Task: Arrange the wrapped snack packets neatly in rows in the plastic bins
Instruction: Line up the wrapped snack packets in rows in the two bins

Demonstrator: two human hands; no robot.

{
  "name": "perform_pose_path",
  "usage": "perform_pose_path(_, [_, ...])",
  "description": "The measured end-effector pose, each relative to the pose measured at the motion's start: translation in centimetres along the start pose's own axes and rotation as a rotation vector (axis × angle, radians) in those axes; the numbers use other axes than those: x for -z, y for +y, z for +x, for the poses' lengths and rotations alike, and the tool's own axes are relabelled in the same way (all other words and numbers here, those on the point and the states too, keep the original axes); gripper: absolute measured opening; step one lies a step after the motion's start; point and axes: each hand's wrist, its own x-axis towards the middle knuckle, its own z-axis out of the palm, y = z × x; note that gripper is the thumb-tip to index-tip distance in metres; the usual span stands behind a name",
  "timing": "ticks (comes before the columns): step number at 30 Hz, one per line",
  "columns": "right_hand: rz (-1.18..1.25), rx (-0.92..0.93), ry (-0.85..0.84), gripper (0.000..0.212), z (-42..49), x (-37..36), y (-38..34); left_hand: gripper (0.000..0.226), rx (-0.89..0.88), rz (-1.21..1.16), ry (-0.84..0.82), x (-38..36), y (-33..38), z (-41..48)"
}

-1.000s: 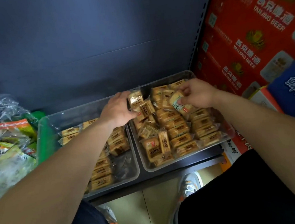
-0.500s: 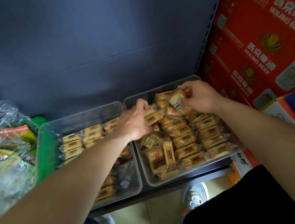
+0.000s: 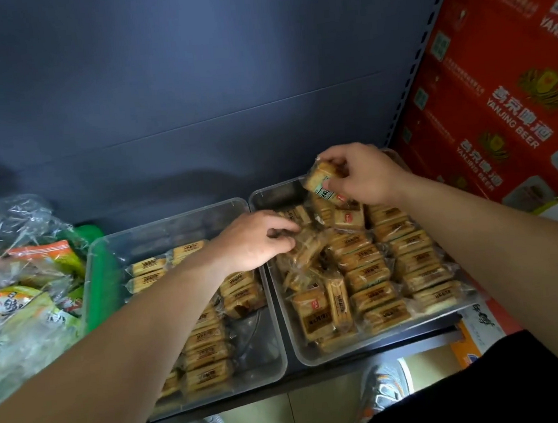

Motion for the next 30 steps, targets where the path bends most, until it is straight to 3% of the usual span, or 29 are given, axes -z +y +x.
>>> perform_pose_path(3, [0.036,0.044,0.024,0.048,1.2,-0.7,-0.4,0.018,-0.040,-0.071,-0.005,0.1,-0.1,-0.5])
perform_pose_path(6, [0.029,0.054,-0.017,0.044,2.2,-1.2,-0.6,0.018,-0.030,-0.110,0.061,-0.3,-0.7,-0.5])
perform_pose_path(11, [-0.153,0.026,-0.218,0.045,1.7,-2.3,-0.6,0.049,0.039,-0.018,-0.008,-0.2,-0.7,0.7])
perform_pose_path(15, [-0.162,0.007,-0.087,0.044,0.6,-1.3,-0.3,0.086,0.102,0.105,-0.020,0.5,-0.5,1.9])
perform_pose_path(18, [-0.172,0.004,0.037,0.043,0.3,-0.1,0.4,0.075,0.133,-0.069,0.053,0.7,-0.7,3.2])
perform_pose_path(22, [-0.295,-0.026,-0.079,0.043,-0.4,0.0,2.4,0.063,0.155,0.127,0.057,-0.6,-0.5,5.1])
perform_pose_path(30, [-0.141,-0.011,-0.153,0.042,-1.0,0.1,3.5,0.074,0.214,0.244,0.065,-2.4,0.0,6.4])
